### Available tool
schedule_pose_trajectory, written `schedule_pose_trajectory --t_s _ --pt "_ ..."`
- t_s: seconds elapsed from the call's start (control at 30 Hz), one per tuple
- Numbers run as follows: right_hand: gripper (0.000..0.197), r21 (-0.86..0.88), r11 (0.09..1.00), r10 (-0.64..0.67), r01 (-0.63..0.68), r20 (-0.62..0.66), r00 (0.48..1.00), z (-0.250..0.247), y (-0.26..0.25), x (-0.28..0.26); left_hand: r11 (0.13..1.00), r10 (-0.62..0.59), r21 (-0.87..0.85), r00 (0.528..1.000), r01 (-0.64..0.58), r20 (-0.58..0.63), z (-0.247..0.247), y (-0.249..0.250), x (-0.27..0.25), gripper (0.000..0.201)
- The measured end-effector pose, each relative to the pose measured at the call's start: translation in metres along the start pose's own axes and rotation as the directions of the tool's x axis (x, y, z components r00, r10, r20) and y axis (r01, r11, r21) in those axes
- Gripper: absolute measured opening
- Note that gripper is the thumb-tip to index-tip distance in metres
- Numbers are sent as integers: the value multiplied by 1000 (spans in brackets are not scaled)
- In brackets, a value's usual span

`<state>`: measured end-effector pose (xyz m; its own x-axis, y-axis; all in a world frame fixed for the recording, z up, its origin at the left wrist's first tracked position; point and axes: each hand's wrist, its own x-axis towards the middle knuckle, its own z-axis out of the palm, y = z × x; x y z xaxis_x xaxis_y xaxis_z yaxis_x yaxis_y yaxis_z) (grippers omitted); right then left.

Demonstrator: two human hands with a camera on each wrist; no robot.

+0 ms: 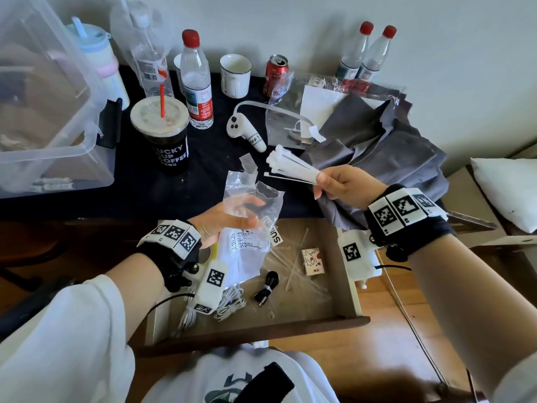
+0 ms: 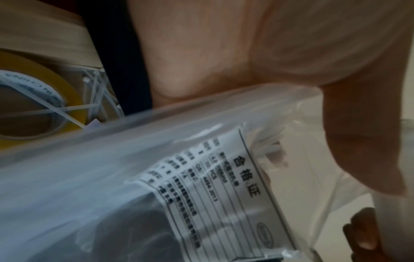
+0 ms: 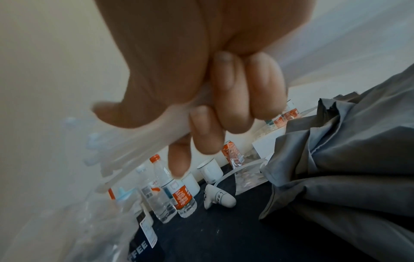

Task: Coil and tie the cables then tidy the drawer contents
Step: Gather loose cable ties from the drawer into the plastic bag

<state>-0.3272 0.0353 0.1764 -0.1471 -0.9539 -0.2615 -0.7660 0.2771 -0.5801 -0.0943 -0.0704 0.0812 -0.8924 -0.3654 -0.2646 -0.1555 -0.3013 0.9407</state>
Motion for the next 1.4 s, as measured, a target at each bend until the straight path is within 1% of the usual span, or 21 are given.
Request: schedule_pose_trajectory --t_s 0.07,0.1,0.17,0.23,0.37,0.43,0.57,0.67,0.9,1.0,1.13,1.2,1.3,1.4 --pt "66 -60 998 29 -27 37 999 1 -3 1 1000 10 21 1000 -10 22 1 2 -1 84" --pt "68 -112 993 49 -43 52 997 0 -4 1 1000 9 26 1000 -10 27 0 3 -1 85" --pt "57 -211 976 71 -53 78 994 -1 -5 2 999 8 33 999 -10 38 0 3 -2 85" --pt "52 -284 958 59 -32 88 994 -2 -6 3 999 10 48 998 -13 61 -1 5 -3 85" --pt "54 -371 928 51 -16 86 995 -4 -6 5 996 5 84 997 -12 83 -1 6 -3 84" --pt "56 -430 902 70 -29 79 994 -5 -7 7 997 -11 83 996 4 86 -3 4 -2 86" --pt "56 -510 858 116 -64 71 991 -8 -14 6 996 -15 88 991 3 136 -3 4 -2 85" --pt "56 -517 851 138 -88 59 989 -8 -13 5 995 -29 103 987 12 160 -3 4 1 79" --pt "56 -493 865 114 -94 10 993 -3 -12 8 992 -47 121 991 31 128 -7 6 4 85" --pt "53 -510 857 88 -69 13 996 -3 -13 6 996 -53 76 995 46 87 -9 2 5 87" --pt "51 -516 856 67 -37 40 997 -6 -16 5 995 -91 -21 990 94 103 -10 -1 4 75" --pt "51 -527 849 77 -41 47 996 -6 -17 4 995 -100 2 988 101 116 -8 -1 6 70" --pt "52 -558 827 107 -65 42 993 -7 -17 4 992 -113 72 988 106 107 -6 1 7 75" --pt "53 -585 808 136 -77 56 989 -10 -19 5 989 -112 110 989 101 99 -6 0 8 71"
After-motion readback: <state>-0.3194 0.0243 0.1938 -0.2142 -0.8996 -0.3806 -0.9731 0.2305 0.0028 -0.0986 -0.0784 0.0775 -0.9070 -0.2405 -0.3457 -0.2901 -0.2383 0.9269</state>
